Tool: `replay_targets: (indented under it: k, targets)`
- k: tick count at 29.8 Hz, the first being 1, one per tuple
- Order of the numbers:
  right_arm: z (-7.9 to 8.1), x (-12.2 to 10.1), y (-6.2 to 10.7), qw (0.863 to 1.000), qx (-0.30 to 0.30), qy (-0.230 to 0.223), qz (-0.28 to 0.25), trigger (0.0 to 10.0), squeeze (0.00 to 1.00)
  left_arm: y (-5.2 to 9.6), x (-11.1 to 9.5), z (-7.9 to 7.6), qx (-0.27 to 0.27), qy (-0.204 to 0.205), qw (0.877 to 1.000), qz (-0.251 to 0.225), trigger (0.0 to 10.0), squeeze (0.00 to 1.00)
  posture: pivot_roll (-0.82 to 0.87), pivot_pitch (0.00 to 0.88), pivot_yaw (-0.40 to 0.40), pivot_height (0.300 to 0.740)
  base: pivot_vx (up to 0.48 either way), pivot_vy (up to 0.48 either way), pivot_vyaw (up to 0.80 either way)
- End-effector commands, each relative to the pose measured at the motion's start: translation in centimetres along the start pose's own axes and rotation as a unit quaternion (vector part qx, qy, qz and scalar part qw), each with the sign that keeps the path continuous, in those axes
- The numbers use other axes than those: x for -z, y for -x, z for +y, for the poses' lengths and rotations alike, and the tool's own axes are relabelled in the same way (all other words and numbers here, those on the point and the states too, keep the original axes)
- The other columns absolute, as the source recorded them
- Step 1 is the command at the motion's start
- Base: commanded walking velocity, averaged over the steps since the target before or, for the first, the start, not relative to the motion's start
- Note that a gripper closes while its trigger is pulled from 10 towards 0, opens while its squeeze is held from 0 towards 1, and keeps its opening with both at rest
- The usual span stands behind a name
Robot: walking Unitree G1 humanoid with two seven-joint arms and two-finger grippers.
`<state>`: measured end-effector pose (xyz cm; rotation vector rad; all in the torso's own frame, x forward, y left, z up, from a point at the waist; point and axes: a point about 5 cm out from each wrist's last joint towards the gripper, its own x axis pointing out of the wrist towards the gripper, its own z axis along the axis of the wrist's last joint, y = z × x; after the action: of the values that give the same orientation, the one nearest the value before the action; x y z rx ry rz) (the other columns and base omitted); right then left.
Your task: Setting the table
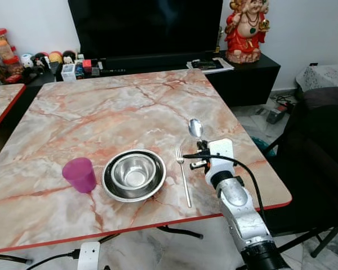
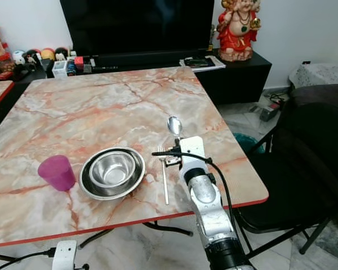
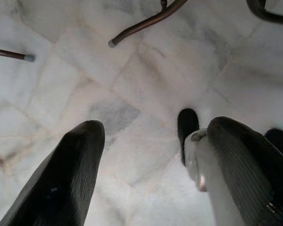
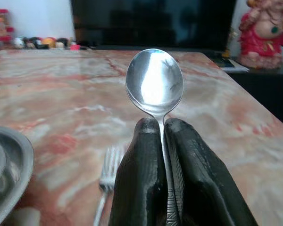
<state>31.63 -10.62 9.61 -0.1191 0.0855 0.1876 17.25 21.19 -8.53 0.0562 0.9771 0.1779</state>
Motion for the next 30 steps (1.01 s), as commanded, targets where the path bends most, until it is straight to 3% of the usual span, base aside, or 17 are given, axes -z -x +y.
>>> replay_targets:
  k: [1,10,24,30]
  targets:
    - [-0.4,0.8,0.0,1.000,0.016,0.001,0.020,10.0,0.00,0.0,0.1,0.7,-0.004,-0.010,1.000,0.002,10.0,0.00,-0.04,0.000,0.062,0.740,0.000,0.000,0.00]
    - [-0.8,2.9,-0.2,0.998,0.033,0.005,0.060,10.0,0.00,0.1,0.5,1.4,-0.009,-0.012,1.000,0.004,10.0,0.00,-0.01,0.000,0.064,0.740,0.000,0.000,0.00]
    - [0.2,3.1,-0.9,0.998,0.002,0.017,0.066,10.0,0.00,0.3,1.2,1.8,-0.014,-0.006,1.000,0.011,10.0,0.00,0.01,0.000,0.058,0.740,0.000,0.000,0.00]
    - [0.2,3.6,-0.8,0.997,0.015,0.016,0.072,10.0,0.00,0.2,1.0,1.7,-0.010,-0.011,1.000,0.010,10.0,0.00,0.01,0.000,0.067,0.740,0.000,0.000,0.00]
